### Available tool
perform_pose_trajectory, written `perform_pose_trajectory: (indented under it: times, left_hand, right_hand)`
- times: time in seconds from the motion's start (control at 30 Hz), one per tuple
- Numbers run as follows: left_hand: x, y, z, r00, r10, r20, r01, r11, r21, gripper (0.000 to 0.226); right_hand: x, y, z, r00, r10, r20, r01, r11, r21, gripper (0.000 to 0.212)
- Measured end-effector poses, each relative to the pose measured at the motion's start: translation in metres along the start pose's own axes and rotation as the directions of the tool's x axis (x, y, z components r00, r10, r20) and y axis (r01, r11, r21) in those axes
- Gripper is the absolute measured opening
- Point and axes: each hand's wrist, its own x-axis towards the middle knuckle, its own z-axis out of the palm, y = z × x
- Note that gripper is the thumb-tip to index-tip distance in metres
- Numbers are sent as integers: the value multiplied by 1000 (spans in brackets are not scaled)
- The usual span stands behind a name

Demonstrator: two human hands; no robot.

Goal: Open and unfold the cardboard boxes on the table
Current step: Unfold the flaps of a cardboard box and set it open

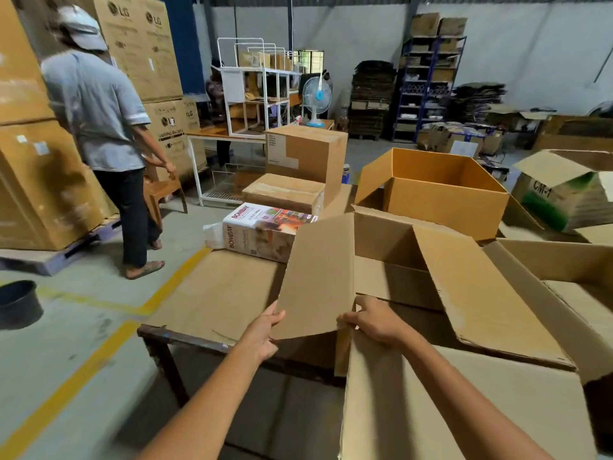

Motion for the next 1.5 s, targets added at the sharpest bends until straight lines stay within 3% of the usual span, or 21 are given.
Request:
perform_pose_trajectory:
  times: [0.13, 0.23, 0.33, 0.4, 0.5, 0.63, 0.7, 0.77, 0.83, 0.9, 0.97, 1.0, 1.13, 1.2, 1.3, 1.4, 1.5]
  left_hand:
    - [1, -7, 22, 999, 3, 36, -4, 1000, 22, 39]
    - [10, -16, 38, 995, -16, 102, 6, 995, 96, 38]
    - [14, -24, 50, 986, -57, 159, 8, 957, 290, 26]
    - [6, -25, 55, 989, -60, 132, -14, 866, 499, 21]
    - [14, -19, 53, 991, 89, 99, -133, 657, 742, 13]
    - [28, 1, 62, 972, 215, 97, -226, 735, 639, 12]
    - [30, 11, 70, 954, 280, 104, -280, 718, 637, 18]
    - [36, 18, 74, 922, 366, 129, -350, 644, 680, 22]
    - [40, 22, 80, 884, 429, 186, -406, 507, 760, 20]
    - [42, 24, 89, 866, 447, 224, -411, 383, 827, 33]
    - [37, 27, 104, 868, 430, 247, -393, 294, 871, 50]
    - [37, 27, 112, 875, 414, 253, -373, 243, 895, 52]
    - [50, 22, 128, 898, 377, 225, -268, 65, 961, 48]
    - [56, 17, 133, 907, 377, 188, -209, 14, 978, 50]
    - [59, 12, 143, 909, 385, 160, -148, -60, 987, 54]
    - [68, 15, 147, 910, 377, 174, -134, -131, 982, 53]
    - [79, 20, 145, 911, 370, 181, -122, -176, 977, 51]
  right_hand:
    - [-16, -6, -29, 997, -48, -63, 52, 996, 69, 12]
    - [-25, -11, -51, 992, -40, -117, 47, 997, 57, 20]
    - [-23, -13, -55, 993, -20, -119, 26, 999, 44, 14]
    - [-19, -15, -47, 994, -2, -108, 4, 1000, 20, 18]
    - [-11, -13, -14, 997, 41, -59, -43, 999, -25, 28]
    - [-3, -23, 30, 999, 25, -43, -30, 994, -102, 30]
    - [1, -33, 35, 1000, -18, -21, 16, 996, -85, 22]
    - [7, -36, 32, 999, -29, 27, 29, 1000, 4, 21]
    - [9, -33, 24, 1000, -25, -1, 25, 998, 60, 24]
    - [6, -23, 9, 981, -3, -195, -5, 999, -40, 26]
    - [3, -7, -11, 906, 37, -422, -146, 963, -228, 26]
    - [1, 3, -20, 889, 89, -450, -247, 920, -305, 27]
    - [-8, 45, -36, 852, 428, -303, -520, 759, -391, 47]
    - [-14, 60, -34, 821, 496, -283, -571, 718, -398, 48]
    - [-19, 56, -44, 832, 455, -316, -553, 724, -413, 44]
    - [-22, 30, -82, 863, 282, -418, -439, 829, -348, 29]
    - [-38, 14, -147, 835, 141, -532, -372, 857, -356, 24]
